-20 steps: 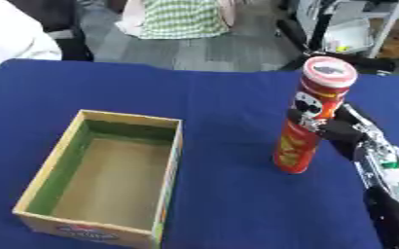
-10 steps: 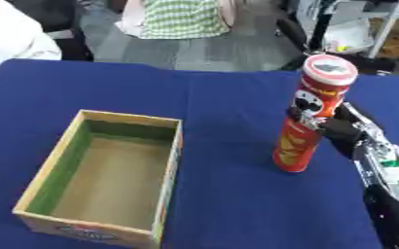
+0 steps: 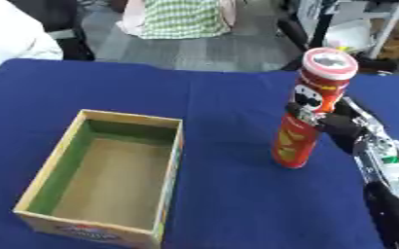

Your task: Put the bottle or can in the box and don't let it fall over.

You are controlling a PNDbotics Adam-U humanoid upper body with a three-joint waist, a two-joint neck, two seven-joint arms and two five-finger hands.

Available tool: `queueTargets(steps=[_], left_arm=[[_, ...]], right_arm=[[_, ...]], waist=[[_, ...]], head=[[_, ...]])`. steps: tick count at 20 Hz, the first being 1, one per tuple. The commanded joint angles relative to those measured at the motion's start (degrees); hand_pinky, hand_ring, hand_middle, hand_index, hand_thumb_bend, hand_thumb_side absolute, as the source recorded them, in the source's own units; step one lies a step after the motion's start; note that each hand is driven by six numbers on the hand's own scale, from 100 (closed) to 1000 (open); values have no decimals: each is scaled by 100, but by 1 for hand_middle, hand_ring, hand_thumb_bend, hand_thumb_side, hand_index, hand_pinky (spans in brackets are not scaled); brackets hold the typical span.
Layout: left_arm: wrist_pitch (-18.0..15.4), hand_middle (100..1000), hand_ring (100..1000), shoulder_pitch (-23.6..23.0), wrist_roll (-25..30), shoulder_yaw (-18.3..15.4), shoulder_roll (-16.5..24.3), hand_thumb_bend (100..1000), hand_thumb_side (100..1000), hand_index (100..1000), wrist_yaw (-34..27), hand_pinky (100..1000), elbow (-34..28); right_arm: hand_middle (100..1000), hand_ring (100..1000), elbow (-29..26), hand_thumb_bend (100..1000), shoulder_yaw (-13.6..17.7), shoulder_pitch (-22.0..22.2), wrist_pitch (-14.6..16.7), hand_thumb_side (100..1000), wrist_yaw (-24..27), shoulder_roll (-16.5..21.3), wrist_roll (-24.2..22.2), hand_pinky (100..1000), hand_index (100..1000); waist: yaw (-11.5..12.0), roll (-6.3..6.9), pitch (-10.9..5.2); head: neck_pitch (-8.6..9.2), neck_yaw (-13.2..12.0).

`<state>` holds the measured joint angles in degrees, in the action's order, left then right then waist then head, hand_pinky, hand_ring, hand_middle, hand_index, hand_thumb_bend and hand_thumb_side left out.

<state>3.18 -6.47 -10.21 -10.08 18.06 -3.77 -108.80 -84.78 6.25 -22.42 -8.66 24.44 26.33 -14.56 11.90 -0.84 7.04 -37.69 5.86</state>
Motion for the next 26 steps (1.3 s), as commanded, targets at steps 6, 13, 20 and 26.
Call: queueTargets(steps=[6,13,20,26], left_arm=[[0,824,766,18,26,-19,91,100,732,824,-10,925,-74],[5,823,766,15,37,-12,91,100,732,824,-18,926,-65],[12,823,766,9,57,5,90,100,733,824,-21,926,-51],[24,823,766,-7,81,27,103,100,735,824,-23,926,-31]], right_arm=[[983,943,-676,410,-181,-365,-185,100,-13,236,67,913,285],[982,945,-923,357,-450,-736,-369,100,7,44,-73,913,286],[981,946,-1039,355,-827,-1198,-661,100,30,-320,-219,913,287],[981,947,-1089,354,-1197,-1630,-1033,100,109,-695,-164,911,298]], waist=[[14,-13,-92],[42,-27,-120],[64,-36,-144],[66,-63,-200]], head=[[15,-6],[13,0],[-17,-30],[-66,-41]])
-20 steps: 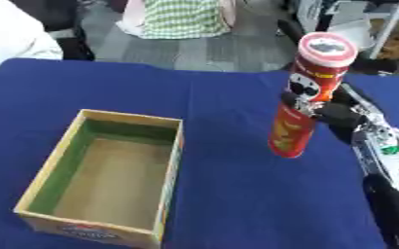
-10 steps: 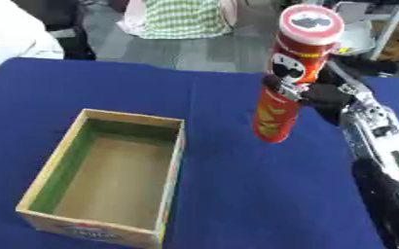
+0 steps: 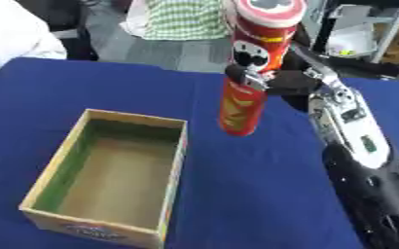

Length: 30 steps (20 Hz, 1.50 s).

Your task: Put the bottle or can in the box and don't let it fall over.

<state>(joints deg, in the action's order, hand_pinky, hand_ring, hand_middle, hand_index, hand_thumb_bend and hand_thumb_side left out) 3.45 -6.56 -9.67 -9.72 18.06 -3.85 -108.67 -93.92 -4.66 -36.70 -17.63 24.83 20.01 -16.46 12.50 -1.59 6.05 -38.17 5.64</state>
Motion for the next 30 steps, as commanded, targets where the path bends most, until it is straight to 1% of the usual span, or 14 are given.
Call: queueTargets(steps=[1,4,5,6,11,18,24,28,30], left_arm=[[-1,823,766,0,34,-2,106,100,735,824,-16,926,-40],[6,823,765,-2,52,11,112,100,735,824,-19,927,-28],[7,823,765,-2,56,15,113,100,737,824,-21,927,-25],[8,823,765,-3,60,17,112,100,736,824,-23,927,-23],[17,823,765,-11,72,23,110,100,738,825,-23,927,-7],[22,824,765,-19,85,28,114,100,738,825,-22,928,4],[23,824,765,-7,105,43,113,100,739,825,-25,928,7],[25,823,764,-2,113,49,108,100,740,825,-23,929,9],[26,823,764,-1,116,50,107,100,740,825,-23,929,10]], right_arm=[[981,947,-187,355,-168,-258,-205,100,86,-116,43,911,298],[980,947,-258,356,-339,-420,-387,100,123,-267,96,912,298],[980,947,-287,466,-379,-478,-429,100,130,-309,114,912,297],[980,948,-325,357,-414,-548,-461,100,138,-355,135,912,297],[978,947,-519,360,-576,-848,-650,100,170,-500,241,912,295],[974,946,-649,360,-793,-1069,-893,100,273,-668,280,910,298],[975,947,-534,374,-1043,-1138,-1091,100,261,-971,193,908,329],[977,949,-365,386,-1203,-1123,-1110,100,176,-1142,60,908,343],[977,949,-299,386,-1230,-1122,-1078,100,132,-1178,14,908,343]], waist=[[4,5,-110],[12,-10,-138],[18,-14,-146],[25,-18,-154],[40,-47,-180],[47,-68,-202],[73,-70,-195],[101,-79,-180],[105,-80,-178]], head=[[-27,-28],[-47,-77],[-51,-93],[-54,-110],[-89,-183],[-109,-223],[-96,-180],[-89,-164],[-88,-162]])
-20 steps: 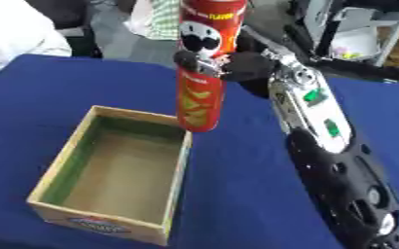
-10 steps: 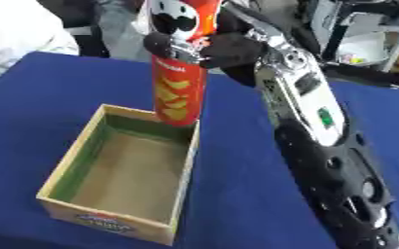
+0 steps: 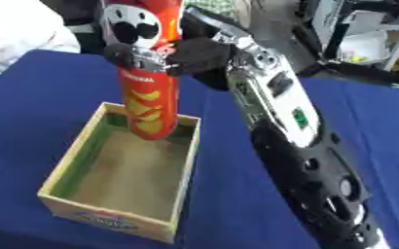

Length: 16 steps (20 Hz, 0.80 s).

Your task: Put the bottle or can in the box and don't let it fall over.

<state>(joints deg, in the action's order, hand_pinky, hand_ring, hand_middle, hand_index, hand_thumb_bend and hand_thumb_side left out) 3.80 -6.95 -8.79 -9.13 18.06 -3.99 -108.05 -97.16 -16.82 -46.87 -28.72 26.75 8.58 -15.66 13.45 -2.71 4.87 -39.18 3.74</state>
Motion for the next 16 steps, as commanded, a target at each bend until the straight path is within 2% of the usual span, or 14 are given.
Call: queueTargets(steps=[1,6,7,8,9,10,11,12,13,14,15,16], left_arm=[[-9,823,764,39,29,-10,106,100,740,825,-10,929,-52],[-12,823,763,58,48,7,116,100,742,825,-9,929,-58],[-15,823,763,59,48,7,119,100,742,825,-7,929,-60],[-17,823,763,59,46,5,119,100,742,825,-5,929,-63],[-18,823,763,59,45,5,121,100,742,825,-3,929,-64],[-18,823,763,60,45,4,122,100,742,825,-2,929,-65],[-19,823,763,61,45,5,122,100,741,825,0,929,-67],[-20,823,763,62,45,5,122,100,741,826,1,929,-68],[-20,823,763,63,45,5,120,100,742,826,2,929,-69],[-20,823,763,64,44,5,119,100,742,826,3,929,-69],[-20,824,763,63,44,4,119,100,742,826,4,929,-69],[-20,824,763,62,43,3,119,100,742,826,5,929,-69]], right_arm=[[977,949,45,386,-18,-105,46,100,-76,-42,-81,908,343],[980,952,296,408,-175,-50,142,100,-221,-215,-240,909,363],[985,955,336,429,-186,-39,180,100,-256,-234,-265,911,406],[985,956,371,432,-196,-28,218,100,-292,-249,-290,911,409],[993,960,399,477,-204,-20,254,100,-331,-256,-310,913,469],[994,960,425,484,-211,-12,294,100,-377,-263,-327,913,481],[1000,970,454,560,-218,-5,334,100,-427,-266,-341,918,595],[1000,972,482,571,-223,-1,383,100,-480,-270,-358,920,613],[1000,988,508,637,-230,4,436,100,-534,-272,-382,932,721],[1000,992,526,649,-238,9,493,100,-594,-272,-415,936,747],[1000,1000,537,689,-251,12,552,100,-661,-269,-462,951,847],[1000,1000,546,703,-261,18,618,109,-734,-267,-527,958,876]], waist=[[10,32,-61],[42,22,-23],[44,22,-14],[45,22,-7],[45,22,0],[44,22,5],[42,22,9],[40,22,13],[38,23,16],[37,23,19],[35,23,20],[33,24,21]], head=[[13,28],[58,49],[60,51],[62,55],[61,63],[60,69],[59,75],[60,78],[61,78],[62,75],[60,71],[58,68]])
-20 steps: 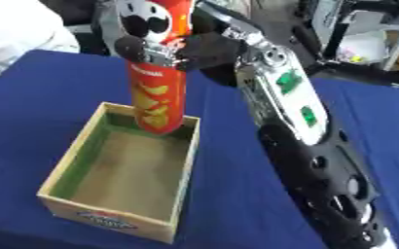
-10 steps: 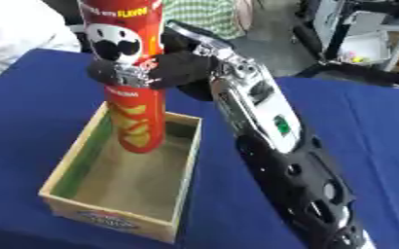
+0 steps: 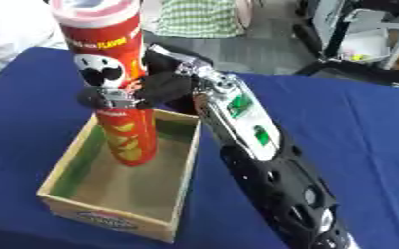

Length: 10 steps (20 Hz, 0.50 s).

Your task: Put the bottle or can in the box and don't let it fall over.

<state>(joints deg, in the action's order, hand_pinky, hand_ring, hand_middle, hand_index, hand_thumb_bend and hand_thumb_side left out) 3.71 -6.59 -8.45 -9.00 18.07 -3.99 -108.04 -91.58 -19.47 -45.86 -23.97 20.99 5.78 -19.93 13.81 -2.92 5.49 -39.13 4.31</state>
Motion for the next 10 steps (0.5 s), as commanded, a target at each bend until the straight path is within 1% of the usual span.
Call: queueTargets(steps=[1,2,3,4,10], left_arm=[[-11,824,762,25,8,-10,118,100,742,826,5,929,-71],[-11,824,762,25,7,-11,118,100,742,826,5,929,-71],[-11,824,762,25,6,-12,118,100,741,827,4,929,-71],[-12,824,762,25,5,-12,119,100,740,827,3,930,-73],[-13,824,762,25,11,-12,125,100,739,827,-5,930,-72]], right_arm=[[1000,1000,1,735,-1,-77,206,137,-232,14,-164,973,923],[1000,1000,16,737,-4,-70,262,140,-311,15,-224,975,927],[1000,1000,38,754,-5,-64,305,155,-389,14,-280,980,974],[1000,1000,62,757,1,-58,338,157,-459,12,-322,980,978],[1000,1000,88,742,61,-58,434,144,-559,8,-354,977,954]], waist=[[-5,46,-40],[-7,46,-41],[-9,47,-42],[-12,48,-44],[-31,56,-54]], head=[[52,8],[52,4],[51,-1],[51,-4],[55,-29]])
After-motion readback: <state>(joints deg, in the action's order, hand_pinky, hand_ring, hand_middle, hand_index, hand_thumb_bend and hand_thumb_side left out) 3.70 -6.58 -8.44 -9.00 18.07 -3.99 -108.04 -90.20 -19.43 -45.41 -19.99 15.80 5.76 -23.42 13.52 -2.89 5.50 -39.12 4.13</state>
